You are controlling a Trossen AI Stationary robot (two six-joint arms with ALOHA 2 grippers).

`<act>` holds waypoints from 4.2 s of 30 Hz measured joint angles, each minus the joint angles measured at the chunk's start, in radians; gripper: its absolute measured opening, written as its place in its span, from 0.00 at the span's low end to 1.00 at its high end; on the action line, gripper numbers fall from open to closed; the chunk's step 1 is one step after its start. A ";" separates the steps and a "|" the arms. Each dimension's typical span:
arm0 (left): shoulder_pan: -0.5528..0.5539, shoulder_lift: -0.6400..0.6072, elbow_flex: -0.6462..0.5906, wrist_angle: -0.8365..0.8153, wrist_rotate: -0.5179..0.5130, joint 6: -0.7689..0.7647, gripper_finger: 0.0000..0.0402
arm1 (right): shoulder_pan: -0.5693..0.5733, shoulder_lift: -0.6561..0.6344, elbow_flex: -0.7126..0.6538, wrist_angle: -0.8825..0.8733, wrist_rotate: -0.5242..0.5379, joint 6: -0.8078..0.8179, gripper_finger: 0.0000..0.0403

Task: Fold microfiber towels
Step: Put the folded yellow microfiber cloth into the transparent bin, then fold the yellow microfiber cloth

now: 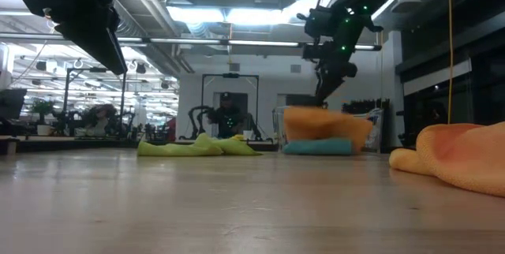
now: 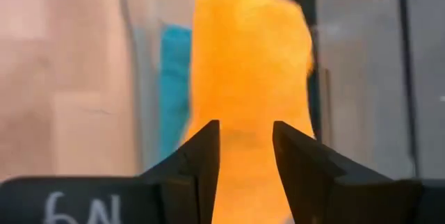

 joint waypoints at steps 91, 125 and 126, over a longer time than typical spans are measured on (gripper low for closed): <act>0.000 0.000 0.000 0.179 -0.007 -0.001 0.33 | 0.652 -0.554 -0.853 0.235 0.234 0.956 0.34; 0.000 0.000 0.000 0.176 -0.007 0.000 0.33 | 0.617 -0.241 -0.780 0.371 0.215 0.734 0.33; 0.000 0.000 0.000 0.177 -0.007 0.002 0.33 | 0.626 -0.236 -0.771 0.368 0.230 0.722 0.32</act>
